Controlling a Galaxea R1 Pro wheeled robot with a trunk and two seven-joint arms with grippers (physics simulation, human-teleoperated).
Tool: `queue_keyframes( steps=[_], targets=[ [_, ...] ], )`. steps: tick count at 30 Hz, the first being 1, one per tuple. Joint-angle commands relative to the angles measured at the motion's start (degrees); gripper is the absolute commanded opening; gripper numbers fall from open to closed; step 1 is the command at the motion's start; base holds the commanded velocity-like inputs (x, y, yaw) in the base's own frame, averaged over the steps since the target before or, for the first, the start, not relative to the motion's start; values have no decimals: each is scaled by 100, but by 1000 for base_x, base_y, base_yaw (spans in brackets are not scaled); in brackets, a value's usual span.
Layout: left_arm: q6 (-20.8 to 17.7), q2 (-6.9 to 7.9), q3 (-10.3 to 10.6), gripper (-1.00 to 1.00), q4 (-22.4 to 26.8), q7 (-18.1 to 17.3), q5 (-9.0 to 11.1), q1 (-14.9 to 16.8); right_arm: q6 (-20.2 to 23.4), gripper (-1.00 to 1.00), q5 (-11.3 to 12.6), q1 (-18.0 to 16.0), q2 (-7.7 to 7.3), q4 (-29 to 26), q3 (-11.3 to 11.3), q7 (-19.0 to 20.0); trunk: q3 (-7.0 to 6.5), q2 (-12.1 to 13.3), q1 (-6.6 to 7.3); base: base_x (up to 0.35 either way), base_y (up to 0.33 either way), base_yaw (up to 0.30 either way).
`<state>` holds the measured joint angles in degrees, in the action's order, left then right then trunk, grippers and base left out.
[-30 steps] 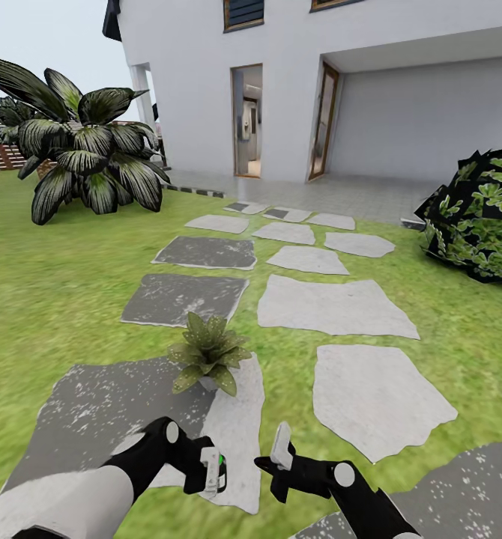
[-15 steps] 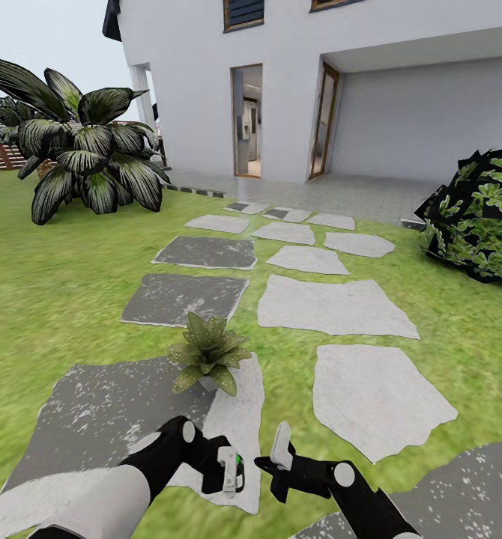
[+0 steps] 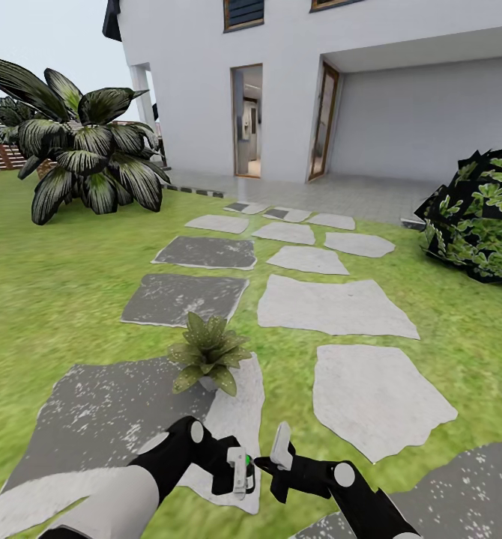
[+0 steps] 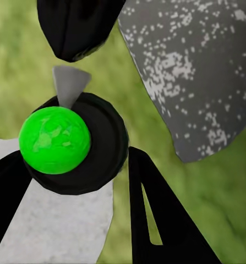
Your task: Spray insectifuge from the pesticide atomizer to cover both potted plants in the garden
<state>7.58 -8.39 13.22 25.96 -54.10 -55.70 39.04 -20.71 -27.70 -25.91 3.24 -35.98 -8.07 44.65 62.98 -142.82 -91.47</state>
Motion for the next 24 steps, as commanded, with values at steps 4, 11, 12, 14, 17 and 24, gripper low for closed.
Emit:
queue_keyframes(
  steps=[4,11,12,14,17,24],
  targets=[
    [59,-31,-4,-100,6,-6,-55,-1,-30,-100,-51,-2,2,-5,8,0,5,-2,1,0,0,0],
    [59,-63,-2,-100,6,-12,-55,-2,-30,-100,-51,-2,1,-5,7,0,5,-2,1,0,0,0],
    [59,-67,0,-100,6,-13,-55,-2,-30,-100,-51,-2,2,-5,7,0,5,-2,1,0,0,0],
    [59,-73,4,-100,6,-13,-55,-2,-30,-100,-51,-2,0,-5,8,0,5,-2,1,0,0,0],
    [52,-51,9,-100,1,-6,-72,-2,-30,-100,-51,-2,1,-5,5,0,5,-2,1,0,0,0],
    [63,573,6,-100,-52,-13,-81,-11,-35,-100,-51,-2,-2,3,-1,0,5,-2,1,0,0,0]
  ],
)
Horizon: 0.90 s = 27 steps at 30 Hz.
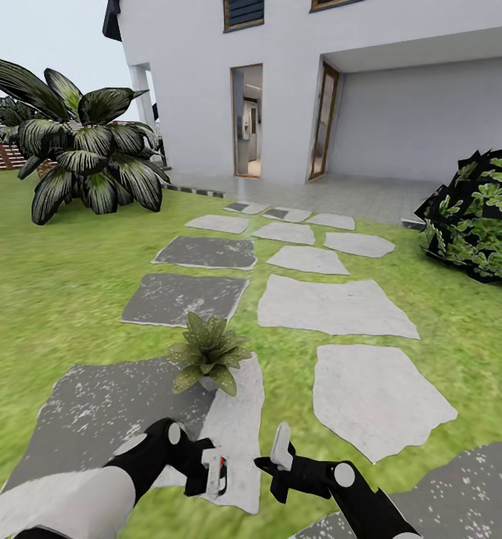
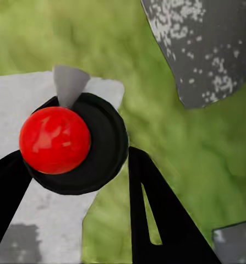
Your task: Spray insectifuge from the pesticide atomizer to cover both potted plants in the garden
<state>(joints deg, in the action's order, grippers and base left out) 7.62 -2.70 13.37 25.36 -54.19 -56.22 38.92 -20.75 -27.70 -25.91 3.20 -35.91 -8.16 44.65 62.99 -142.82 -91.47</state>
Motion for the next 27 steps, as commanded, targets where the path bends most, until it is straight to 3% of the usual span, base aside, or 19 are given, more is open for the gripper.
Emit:
queue_keyframes(
  steps=[1,5,6,9,13,15,17,18,20,22,24,25,27],
  targets=[
    [61,145,-9,-100,-4,-4,-25,-3,-32,-100,-51,-2,-1,-5,7,0,5,-2,1,0,0,0],
    [124,758,-43,-100,-49,2,47,-14,-34,-100,-58,-2,-3,1,-1,0,5,-2,1,0,0,0],
    [136,879,-50,-100,-53,3,62,-21,-34,100,-59,-2,-5,3,-1,0,5,-2,1,0,0,0],
    [149,1108,-89,-100,-52,6,68,-164,-34,100,-65,-2,-21,16,7,-2,5,-2,1,0,0,0],
    [245,1677,-328,-100,-57,85,282,-407,-34,100,-68,-2,-66,50,36,-82,5,-2,1,0,0,0],
    [273,1759,-445,-100,-57,107,414,-497,-34,100,-68,-2,-100,107,47,-320,5,-2,1,0,0,0],
    [279,1782,-724,-100,-91,298,567,-544,-36,100,-68,-2,-299,195,42,-881,5,-2,1,0,0,0],
    [282,1752,-998,-100,-276,613,730,-554,-44,100,-59,-2,-475,439,44,-1333,5,-2,1,0,0,0],
    [299,1721,-1491,-100,-848,1271,1307,-560,-60,100,-30,-2,-614,1307,61,-2348,5,-2,1,0,0,0],
    [328,1716,-1693,-100,-1250,1588,1910,-562,-71,100,-13,4,-650,2044,66,-3264,5,-2,1,0,0,0],
    [430,1722,-1780,-100,-1595,1740,2804,-570,-163,100,60,8,-631,2834,66,-4323,5,-2,1,0,0,0],
    [502,1725,-1796,-100,-1704,1822,3263,-610,-296,100,238,14,-610,3080,64,-4699,5,-2,1,0,0,0],
    [686,1725,-1812,-100,-1769,2274,4159,-872,-690,100,1037,26,-589,3305,62,-5137,5,-2,1,0,0,0]
  ],
)
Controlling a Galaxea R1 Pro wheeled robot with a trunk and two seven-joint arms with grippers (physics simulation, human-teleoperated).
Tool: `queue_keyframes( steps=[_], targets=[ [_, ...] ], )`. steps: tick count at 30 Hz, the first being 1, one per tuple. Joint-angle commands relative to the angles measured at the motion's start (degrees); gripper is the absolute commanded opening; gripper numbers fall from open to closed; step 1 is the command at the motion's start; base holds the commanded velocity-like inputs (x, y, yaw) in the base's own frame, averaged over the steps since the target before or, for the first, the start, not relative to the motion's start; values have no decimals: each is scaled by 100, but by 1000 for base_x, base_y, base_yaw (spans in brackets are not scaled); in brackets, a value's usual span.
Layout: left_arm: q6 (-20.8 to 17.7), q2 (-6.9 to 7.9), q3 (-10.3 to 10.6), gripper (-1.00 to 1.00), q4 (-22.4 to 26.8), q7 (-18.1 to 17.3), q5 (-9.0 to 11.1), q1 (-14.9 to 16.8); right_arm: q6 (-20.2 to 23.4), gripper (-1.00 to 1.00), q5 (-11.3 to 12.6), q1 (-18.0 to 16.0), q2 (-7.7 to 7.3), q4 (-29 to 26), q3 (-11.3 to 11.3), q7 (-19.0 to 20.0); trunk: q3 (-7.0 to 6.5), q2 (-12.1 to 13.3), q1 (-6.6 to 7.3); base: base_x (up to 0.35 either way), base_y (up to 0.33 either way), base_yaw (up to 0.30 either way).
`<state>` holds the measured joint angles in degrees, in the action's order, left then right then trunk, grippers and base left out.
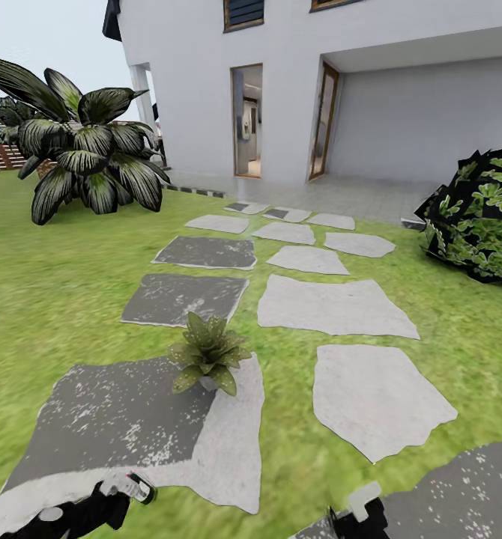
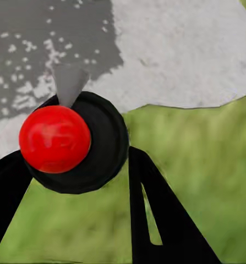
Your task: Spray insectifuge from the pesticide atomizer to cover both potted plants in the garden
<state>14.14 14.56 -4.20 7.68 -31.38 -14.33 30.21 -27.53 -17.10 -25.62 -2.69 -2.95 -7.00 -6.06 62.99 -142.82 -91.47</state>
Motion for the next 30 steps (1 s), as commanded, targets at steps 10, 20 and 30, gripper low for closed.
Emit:
queue_keyframes(
  steps=[10,20,30],
  targets=[
    [1226,-169,-62,-100,-144,2611,1464,-721,-299,100,2136,19,-82,101,-73,-246,4,-2,1,0,0,0],
    [1227,-216,-55,-100,-313,2690,1467,-727,-234,100,2132,86,138,133,-82,-221,4,-2,1,0,0,0],
    [1232,-632,-54,-100,-586,2685,1475,-727,-224,100,2132,258,155,138,-82,-220,4,-2,1,0,0,0]
  ],
)
